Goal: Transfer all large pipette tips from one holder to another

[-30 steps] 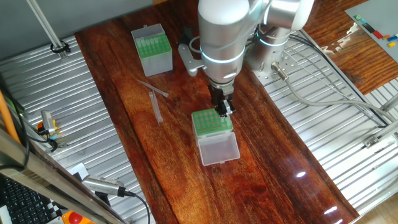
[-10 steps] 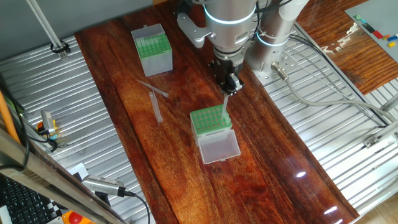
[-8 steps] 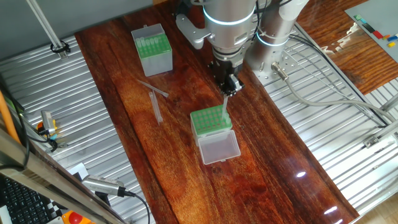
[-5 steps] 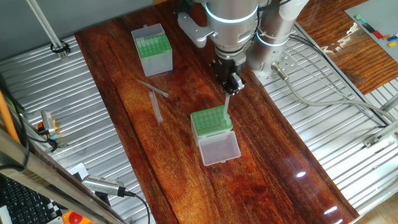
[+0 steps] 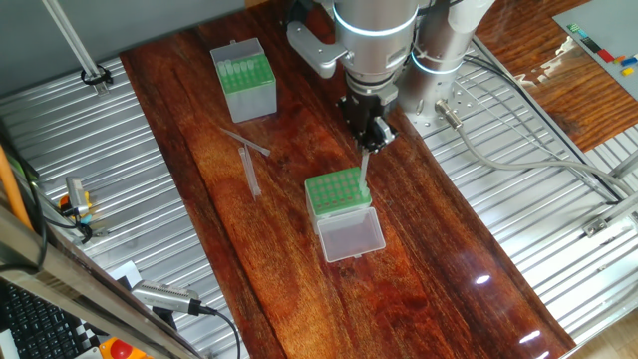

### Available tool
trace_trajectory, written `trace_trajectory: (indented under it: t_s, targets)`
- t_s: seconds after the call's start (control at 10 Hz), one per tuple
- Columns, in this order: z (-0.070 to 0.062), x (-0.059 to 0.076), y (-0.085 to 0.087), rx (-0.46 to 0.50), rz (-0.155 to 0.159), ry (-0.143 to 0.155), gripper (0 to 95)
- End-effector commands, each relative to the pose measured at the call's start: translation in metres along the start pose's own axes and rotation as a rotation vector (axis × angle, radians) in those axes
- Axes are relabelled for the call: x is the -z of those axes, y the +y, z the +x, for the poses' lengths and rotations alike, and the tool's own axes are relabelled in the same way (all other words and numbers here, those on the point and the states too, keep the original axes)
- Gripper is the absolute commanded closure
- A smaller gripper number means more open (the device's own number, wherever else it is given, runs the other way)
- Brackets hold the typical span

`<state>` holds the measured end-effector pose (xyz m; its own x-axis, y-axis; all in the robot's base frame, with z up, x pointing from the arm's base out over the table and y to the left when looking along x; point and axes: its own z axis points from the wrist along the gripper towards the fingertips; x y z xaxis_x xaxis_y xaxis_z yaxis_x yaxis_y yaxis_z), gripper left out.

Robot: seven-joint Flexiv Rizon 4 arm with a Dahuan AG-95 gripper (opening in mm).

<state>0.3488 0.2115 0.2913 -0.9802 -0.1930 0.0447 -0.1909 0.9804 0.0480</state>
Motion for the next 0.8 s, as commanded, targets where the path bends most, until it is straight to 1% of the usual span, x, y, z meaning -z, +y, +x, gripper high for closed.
trace_trajectory:
  t_s: [0.1, 0.3, 0.5, 0.6, 0.7, 0.8]
  targets:
    - [-0.0062, 0.0033, 0.0027, 0.039, 0.004, 0.001, 95.0]
    - [-0.0062, 0.0033, 0.0027, 0.114, 0.013, 0.0, 95.0]
    - [-0.0062, 0.0033, 0.0027, 0.169, 0.019, -0.007, 95.0]
    - [-0.0062, 0.0033, 0.0027, 0.21, 0.037, -0.021, 95.0]
    - [-0.0062, 0.0033, 0.0027, 0.22, 0.04, -0.025, 95.0]
    - [-0.0062, 0.0033, 0.0027, 0.218, 0.051, -0.021, 95.0]
